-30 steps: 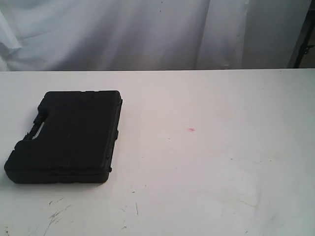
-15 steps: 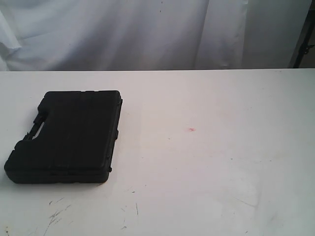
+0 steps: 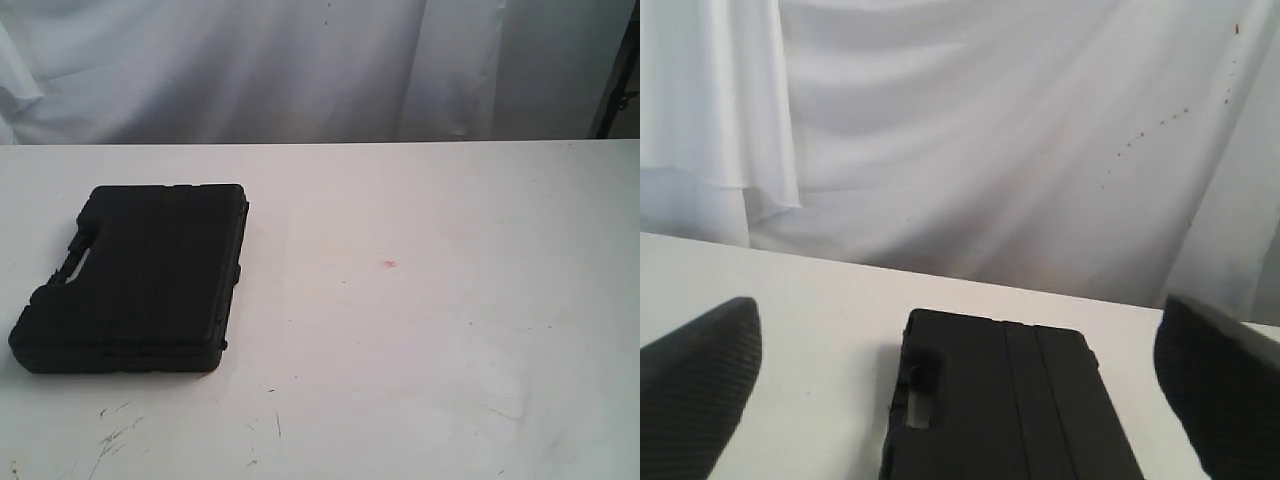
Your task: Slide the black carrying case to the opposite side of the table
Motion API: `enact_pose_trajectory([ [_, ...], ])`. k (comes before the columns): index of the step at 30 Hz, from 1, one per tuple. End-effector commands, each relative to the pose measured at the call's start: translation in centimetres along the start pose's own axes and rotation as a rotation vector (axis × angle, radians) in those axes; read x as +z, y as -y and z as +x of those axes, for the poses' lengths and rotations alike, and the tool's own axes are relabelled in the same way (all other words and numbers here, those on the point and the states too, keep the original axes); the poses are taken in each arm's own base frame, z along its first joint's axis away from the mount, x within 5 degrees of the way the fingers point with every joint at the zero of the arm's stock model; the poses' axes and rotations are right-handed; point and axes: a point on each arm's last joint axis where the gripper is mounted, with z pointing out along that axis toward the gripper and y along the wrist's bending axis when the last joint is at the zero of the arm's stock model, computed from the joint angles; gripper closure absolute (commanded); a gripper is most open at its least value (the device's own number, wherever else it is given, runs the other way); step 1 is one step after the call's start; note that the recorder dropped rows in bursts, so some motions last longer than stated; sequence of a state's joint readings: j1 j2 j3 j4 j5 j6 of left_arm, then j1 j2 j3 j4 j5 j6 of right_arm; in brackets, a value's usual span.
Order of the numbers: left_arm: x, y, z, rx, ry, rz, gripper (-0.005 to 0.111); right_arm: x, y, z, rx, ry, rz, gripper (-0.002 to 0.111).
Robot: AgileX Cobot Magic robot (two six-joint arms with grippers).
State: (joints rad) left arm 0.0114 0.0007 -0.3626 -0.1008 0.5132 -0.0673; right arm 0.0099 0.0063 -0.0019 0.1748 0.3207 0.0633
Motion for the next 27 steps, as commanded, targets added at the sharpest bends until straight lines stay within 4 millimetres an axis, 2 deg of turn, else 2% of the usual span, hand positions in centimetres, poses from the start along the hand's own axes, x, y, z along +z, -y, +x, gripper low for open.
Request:
enact_pose_trajectory([
  [1, 1.6, -0.8, 2.9, 0.027, -0.028, -0.027, 0.002, 0.0, 0.1, 0.0, 0.000, 0.008, 0.009, 0.108],
  [5, 2.7, -1.3, 6.2, 0.023, -0.104, -0.040, 0.002, 0.0, 0.1, 0.0, 0.000, 0.008, 0.009, 0.108],
  [11, 3.6, -1.9, 9.1, 0.011, -0.107, -0.047, 0.002, 0.0, 0.1, 0.0, 0.000, 0.008, 0.009, 0.108],
  [27, 3.6, -1.9, 9.2, 0.008, -0.110, -0.047, 0.002, 0.0, 0.1, 0.0, 0.000, 0.008, 0.009, 0.108],
])
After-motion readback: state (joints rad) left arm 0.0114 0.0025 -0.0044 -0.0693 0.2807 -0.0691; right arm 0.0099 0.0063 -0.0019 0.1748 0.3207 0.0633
